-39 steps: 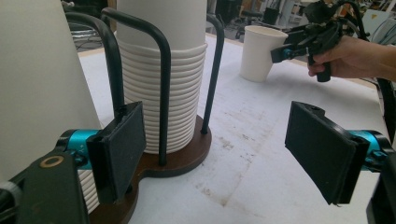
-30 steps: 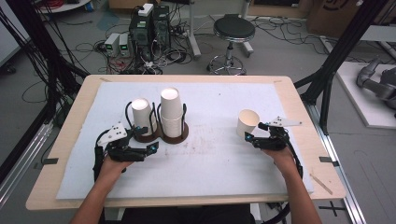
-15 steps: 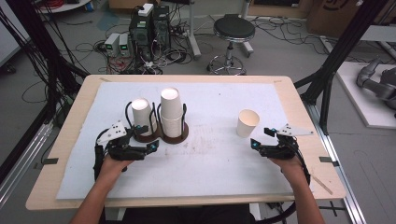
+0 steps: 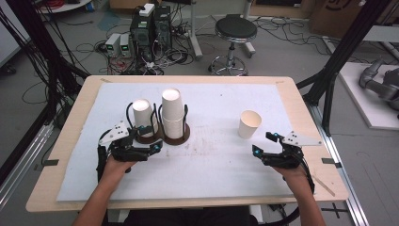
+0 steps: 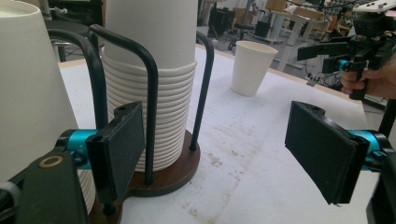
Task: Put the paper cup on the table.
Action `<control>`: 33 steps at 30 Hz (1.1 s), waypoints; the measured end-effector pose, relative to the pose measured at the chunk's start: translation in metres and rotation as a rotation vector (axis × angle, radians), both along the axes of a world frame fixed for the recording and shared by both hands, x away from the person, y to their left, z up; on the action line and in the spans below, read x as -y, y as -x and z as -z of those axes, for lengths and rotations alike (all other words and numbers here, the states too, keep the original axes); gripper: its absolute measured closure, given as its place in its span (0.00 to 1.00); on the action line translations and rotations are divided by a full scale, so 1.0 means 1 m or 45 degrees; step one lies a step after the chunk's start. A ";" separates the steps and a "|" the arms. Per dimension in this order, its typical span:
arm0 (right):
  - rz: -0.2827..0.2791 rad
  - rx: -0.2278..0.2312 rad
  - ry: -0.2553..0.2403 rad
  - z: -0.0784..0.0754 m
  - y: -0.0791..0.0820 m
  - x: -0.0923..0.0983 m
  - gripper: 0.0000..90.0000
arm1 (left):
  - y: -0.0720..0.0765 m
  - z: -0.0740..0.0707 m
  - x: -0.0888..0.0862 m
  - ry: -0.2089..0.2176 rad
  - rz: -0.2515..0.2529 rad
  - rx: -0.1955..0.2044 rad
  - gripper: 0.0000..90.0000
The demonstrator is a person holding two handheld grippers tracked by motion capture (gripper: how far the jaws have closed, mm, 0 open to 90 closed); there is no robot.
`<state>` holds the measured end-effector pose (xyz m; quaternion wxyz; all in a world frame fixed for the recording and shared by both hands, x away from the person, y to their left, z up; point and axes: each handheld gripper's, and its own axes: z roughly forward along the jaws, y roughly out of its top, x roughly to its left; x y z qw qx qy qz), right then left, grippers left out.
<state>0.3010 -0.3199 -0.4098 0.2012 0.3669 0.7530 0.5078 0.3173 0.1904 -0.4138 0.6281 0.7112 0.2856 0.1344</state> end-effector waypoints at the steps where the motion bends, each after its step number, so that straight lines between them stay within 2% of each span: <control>1: -0.003 0.004 -0.003 -0.001 0.001 -0.001 0.21 | 0.000 0.000 0.000 0.001 -0.001 0.000 0.23; 17: -0.021 0.025 -0.016 -0.003 0.002 -0.009 0.21 | 0.008 -0.003 0.001 -0.011 0.016 0.027 0.23; 33: -0.029 0.023 0.007 -0.003 0.002 -0.014 0.21 | 0.009 -0.002 -0.003 -0.007 0.001 0.020 0.23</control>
